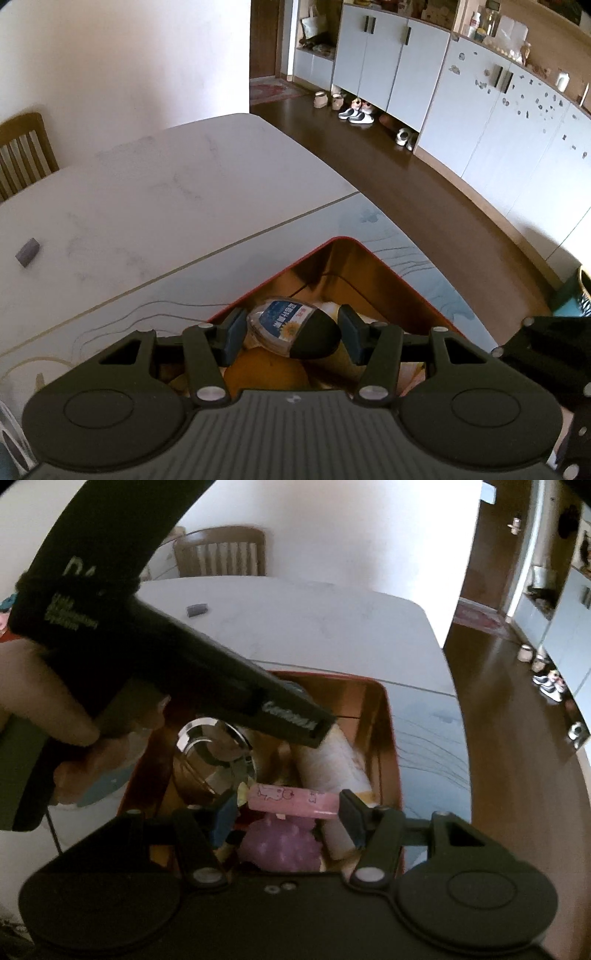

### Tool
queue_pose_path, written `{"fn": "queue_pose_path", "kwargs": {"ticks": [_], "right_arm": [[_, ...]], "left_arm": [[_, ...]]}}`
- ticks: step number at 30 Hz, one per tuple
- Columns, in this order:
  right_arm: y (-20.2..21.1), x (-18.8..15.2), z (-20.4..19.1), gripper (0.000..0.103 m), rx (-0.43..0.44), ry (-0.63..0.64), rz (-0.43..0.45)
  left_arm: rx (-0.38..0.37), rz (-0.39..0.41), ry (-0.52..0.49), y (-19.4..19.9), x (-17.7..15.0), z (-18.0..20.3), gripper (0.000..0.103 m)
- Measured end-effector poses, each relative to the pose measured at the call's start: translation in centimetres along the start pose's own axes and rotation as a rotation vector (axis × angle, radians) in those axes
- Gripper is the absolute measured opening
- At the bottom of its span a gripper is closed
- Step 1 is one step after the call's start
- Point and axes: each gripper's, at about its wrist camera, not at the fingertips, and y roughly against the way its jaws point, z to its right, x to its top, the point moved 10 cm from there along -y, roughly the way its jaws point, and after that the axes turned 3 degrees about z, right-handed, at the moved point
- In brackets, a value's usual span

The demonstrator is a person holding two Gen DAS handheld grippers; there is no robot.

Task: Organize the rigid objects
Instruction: 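Open left gripper to drop the jar while right gripper releases the pink stick in the box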

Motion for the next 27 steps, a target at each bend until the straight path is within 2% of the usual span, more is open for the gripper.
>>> {"fn": "queue_pose_path", "kwargs": {"ticks": [7,11,14,17,27], "right_arm": [[0.5,0.0,0.3,0.066,0.005,-0.029,0.012],[0.8,0.3,0.9,0.069,0.011,-0.048,0.021],[1.4,0.7,1.0,0.075,0.017,-0.066,0.038],[2.0,1.0,1.0,0.076,0.026,-0.080,0.054],[4.5,2.2,-0.3,0.084,0.080,-0.105,0.117]], "left_arm": [[-0.031,-0.012,0.067,-0.1,-0.1,-0.9,0.053],[-0.036,-0.006,0.061,0.4,-0.2,-1.1,0.059],[-0.030,0.017,0.059,1.2,-0.2,-0.9,0.062],[-0.034,0.038,0.063,2.3,-0.2,-1.2,0.063],[0.018,0.135,0.059,8.6,-0.3,-3.1,0.066]]}}
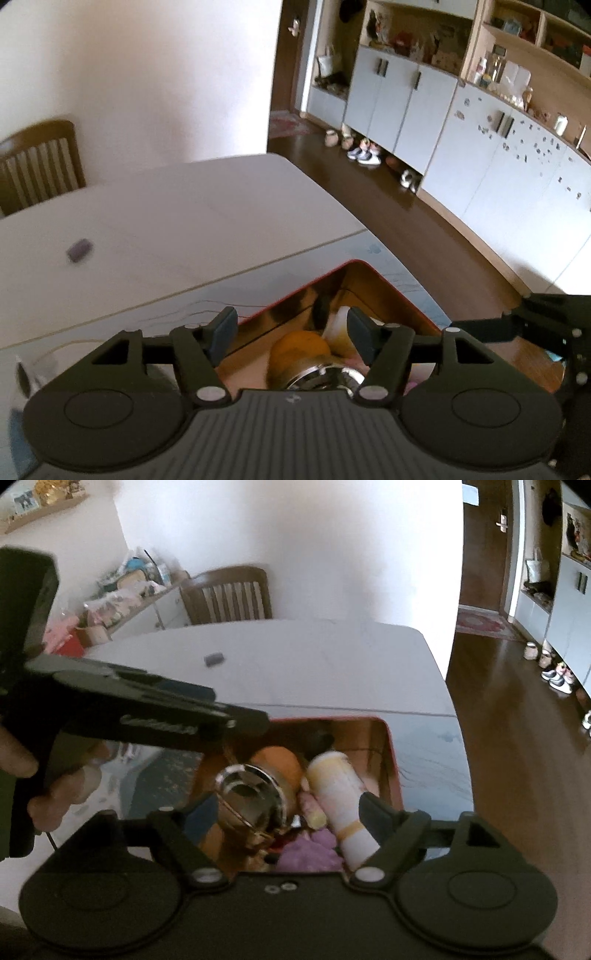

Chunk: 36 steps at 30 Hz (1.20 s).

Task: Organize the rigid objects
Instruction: 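Open left gripper to drop the jar while right gripper releases the pink stick in the box, then move left gripper toward the white sunglasses while right gripper moves toward the purple block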

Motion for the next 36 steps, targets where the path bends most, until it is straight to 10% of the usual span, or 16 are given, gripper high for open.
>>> {"fn": "queue_pose_path", "kwargs": {"ticks": [21,36], "right_arm": [[-2.8,3.9,-7.2,0.103,0.053,0.004,0.038],[-9.5,9.1,-11.3,0.103,0.009,0.006,0.010]], "left_arm": [[0.248,0.088,0.136,9.1,-4.4,-12.8,0.083],[0.278,0.072,0.233,8.6,-7.0,-21.7,0.083]]}}
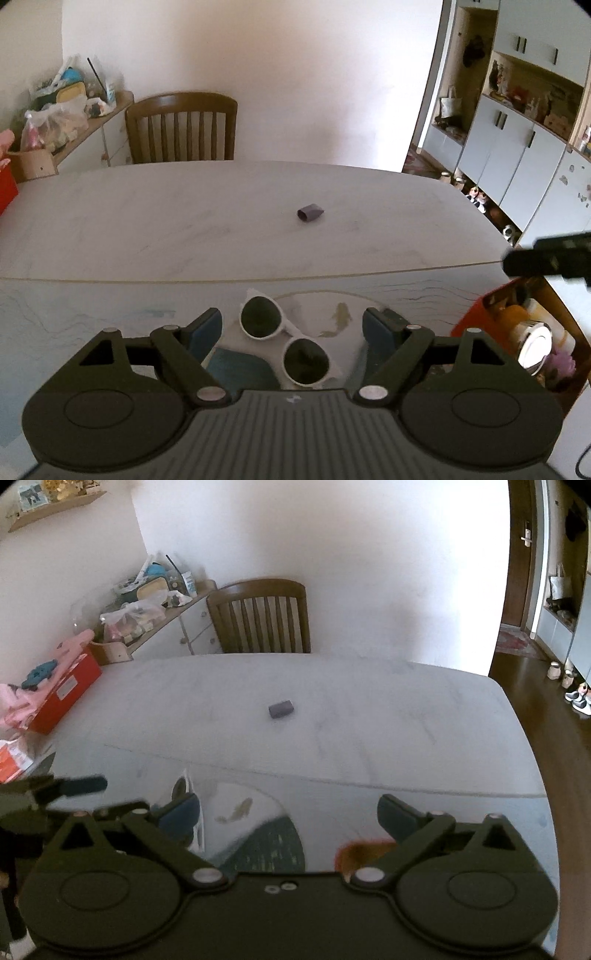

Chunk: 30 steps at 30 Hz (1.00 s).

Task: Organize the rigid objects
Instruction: 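Move left gripper toward the white sunglasses while right gripper moves toward the purple block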

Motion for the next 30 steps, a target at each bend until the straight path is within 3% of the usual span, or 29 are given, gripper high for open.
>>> {"fn": "queue_pose_path", "kwargs": {"ticks": [14,21,30], "right_arm": [[-11.6,4.9,-3.2,0.097,-0.016,0.105,-0.050],[-17.4,5.2,-3.2,0.089,-0.054,0.107,-0.098],[-21.9,4.4,-2.7,0.082,-0.075,0.131,-0.136]], "left_arm": [[-0.045,-0.033,-0.005,-4.8,-1.0,-2.6,0.083],[-0.079,-0.055,0.003,-7.4,-1.7,-3.1,0.083],[-0.095,-0.069,0.037,-9.9,-2.3,-3.9,0.082]]}}
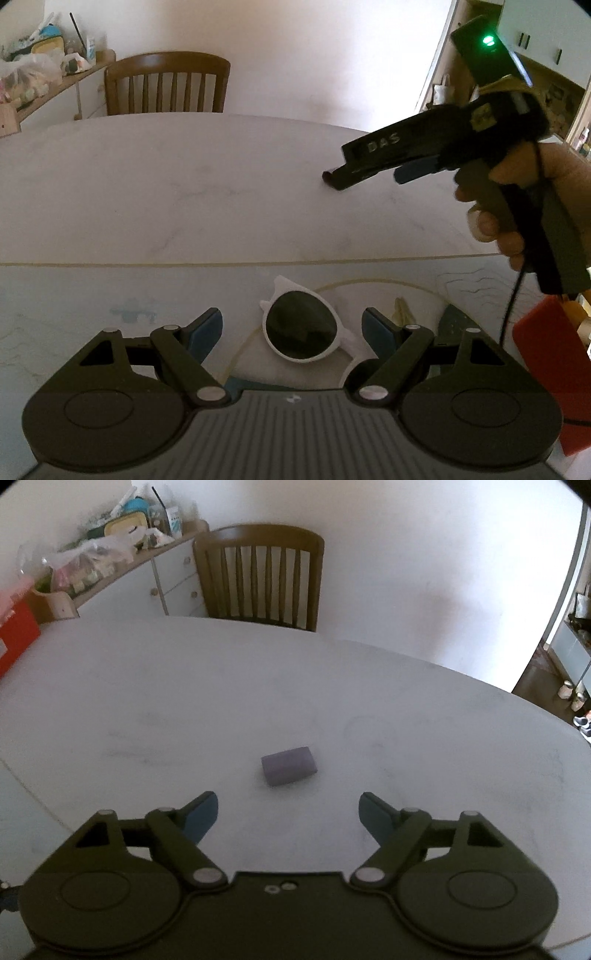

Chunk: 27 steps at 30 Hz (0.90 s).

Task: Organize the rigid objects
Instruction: 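Move left gripper toward the white sunglasses while right gripper moves toward the purple block, then close left gripper on the white sunglasses while right gripper grasps the purple block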

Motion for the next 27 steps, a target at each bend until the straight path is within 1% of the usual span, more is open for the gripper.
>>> {"fn": "queue_pose_path", "kwargs": {"ticks": [2,4,6,7,9,10,12,15,17,18,19,20,27], "right_arm": [[-0.7,0.1,0.2,0.078,-0.008,-0.002,-0.002],[-1.3,0.1,0.4,0.077,0.000,-0.012,-0.007],[-1.9,0.2,0.3,0.077,0.004,-0.005,-0.018],[-2.1,0.2,0.2,0.075,0.003,-0.002,-0.016],[-2.2,0.5,0.0,0.075,0.005,0.006,-0.005],[-2.2,0.6,-0.1,0.074,0.007,0.010,-0.002],[-2.3,0.8,-0.2,0.069,0.009,0.020,0.009],[-2.2,1.0,-0.4,0.056,0.004,0.041,0.019],[-2.2,1.1,-0.5,0.041,0.006,0.047,0.023],[-2.0,1.1,-0.6,0.036,0.002,0.051,0.025],[-2.0,1.1,-0.6,0.036,0.002,0.052,0.023],[-2.0,1.1,-0.7,0.036,0.006,0.055,0.021],[0.1,-0.3,-0.9,0.035,0.030,0.037,-0.004]], "left_arm": [[-0.008,0.002,-0.003,-0.3,-0.2,0.1,0.082],[-0.006,0.010,-0.017,-0.4,-0.4,0.2,0.080],[-0.003,0.018,-0.028,-0.5,-0.5,0.4,0.074],[-0.005,0.021,-0.028,-0.5,-0.5,0.4,0.073],[-0.008,0.025,-0.035,-0.5,-0.6,0.7,0.065],[-0.011,0.025,-0.041,-0.4,-0.7,0.9,0.063],[-0.024,0.025,-0.048,-0.5,-0.6,1.2,0.055],[-0.018,0.027,-0.061,-0.4,-0.8,1.5,0.053],[-0.015,0.029,-0.063,-0.5,-0.6,1.3,0.051],[-0.013,0.030,-0.062,-0.4,-0.6,1.3,0.049],[-0.011,0.031,-0.061,-0.4,-0.6,1.2,0.048],[-0.008,0.031,-0.060,-0.4,-0.6,1.2,0.043],[-0.009,0.024,-0.073,0.0,-0.7,1.4,0.043]]}}
